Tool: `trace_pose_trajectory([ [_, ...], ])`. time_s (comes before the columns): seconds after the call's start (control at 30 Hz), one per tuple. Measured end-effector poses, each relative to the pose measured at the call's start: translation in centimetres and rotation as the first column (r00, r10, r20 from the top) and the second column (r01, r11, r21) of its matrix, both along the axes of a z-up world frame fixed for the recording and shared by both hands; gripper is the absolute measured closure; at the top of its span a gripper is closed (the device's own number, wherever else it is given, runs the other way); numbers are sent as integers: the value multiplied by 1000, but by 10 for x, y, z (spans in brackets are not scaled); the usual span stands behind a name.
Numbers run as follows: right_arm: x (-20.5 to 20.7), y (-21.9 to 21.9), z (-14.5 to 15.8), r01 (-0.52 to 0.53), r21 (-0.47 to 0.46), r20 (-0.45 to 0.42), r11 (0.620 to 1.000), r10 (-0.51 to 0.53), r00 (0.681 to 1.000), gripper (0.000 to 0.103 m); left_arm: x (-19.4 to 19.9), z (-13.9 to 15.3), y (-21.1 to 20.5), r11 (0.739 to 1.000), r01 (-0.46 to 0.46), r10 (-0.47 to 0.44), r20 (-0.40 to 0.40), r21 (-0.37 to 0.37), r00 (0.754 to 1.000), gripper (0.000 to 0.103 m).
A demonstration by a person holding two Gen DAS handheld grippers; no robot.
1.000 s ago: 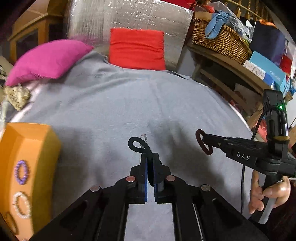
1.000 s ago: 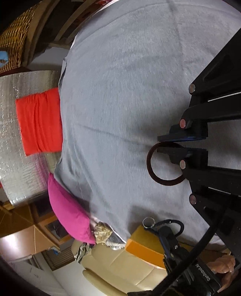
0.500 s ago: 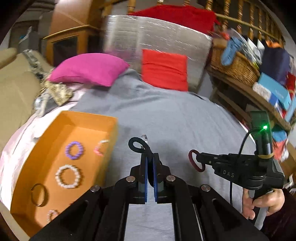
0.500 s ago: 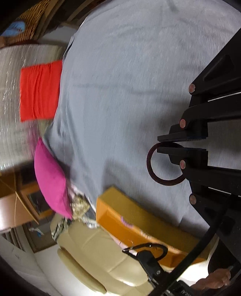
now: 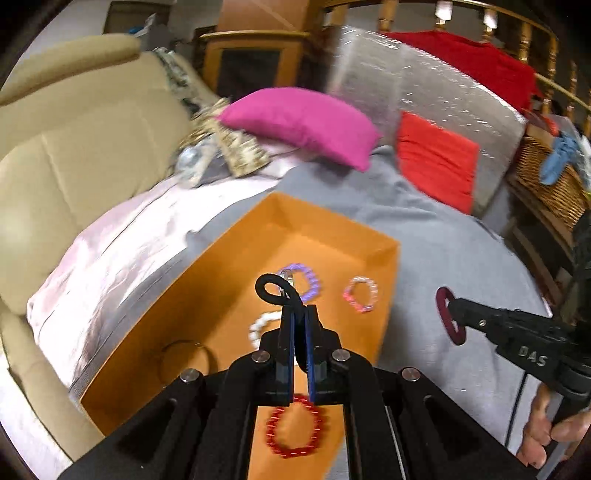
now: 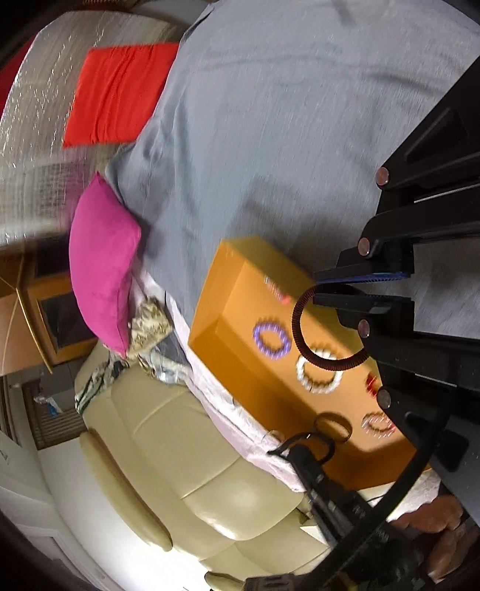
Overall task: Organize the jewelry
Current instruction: 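Carry the hair tie and ring into the orange box and open both tools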
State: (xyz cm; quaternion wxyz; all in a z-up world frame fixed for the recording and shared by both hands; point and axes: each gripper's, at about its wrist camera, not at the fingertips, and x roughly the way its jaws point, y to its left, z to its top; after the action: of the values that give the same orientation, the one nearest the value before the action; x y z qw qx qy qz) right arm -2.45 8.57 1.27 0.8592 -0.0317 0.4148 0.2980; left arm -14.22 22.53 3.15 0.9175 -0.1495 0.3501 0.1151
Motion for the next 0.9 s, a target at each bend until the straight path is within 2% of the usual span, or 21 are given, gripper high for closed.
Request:
trace_pose_trajectory([
  [0.23,6,34,-11,-23,-19,-14,1000,23,1000,97,2,-5,4,999,-30,31,-27,39,999,98],
  [0.9,22,44,-28,-18,-6,-55,1000,18,998,97,5,-13,5,995,-54,59,-61,84,996,98],
])
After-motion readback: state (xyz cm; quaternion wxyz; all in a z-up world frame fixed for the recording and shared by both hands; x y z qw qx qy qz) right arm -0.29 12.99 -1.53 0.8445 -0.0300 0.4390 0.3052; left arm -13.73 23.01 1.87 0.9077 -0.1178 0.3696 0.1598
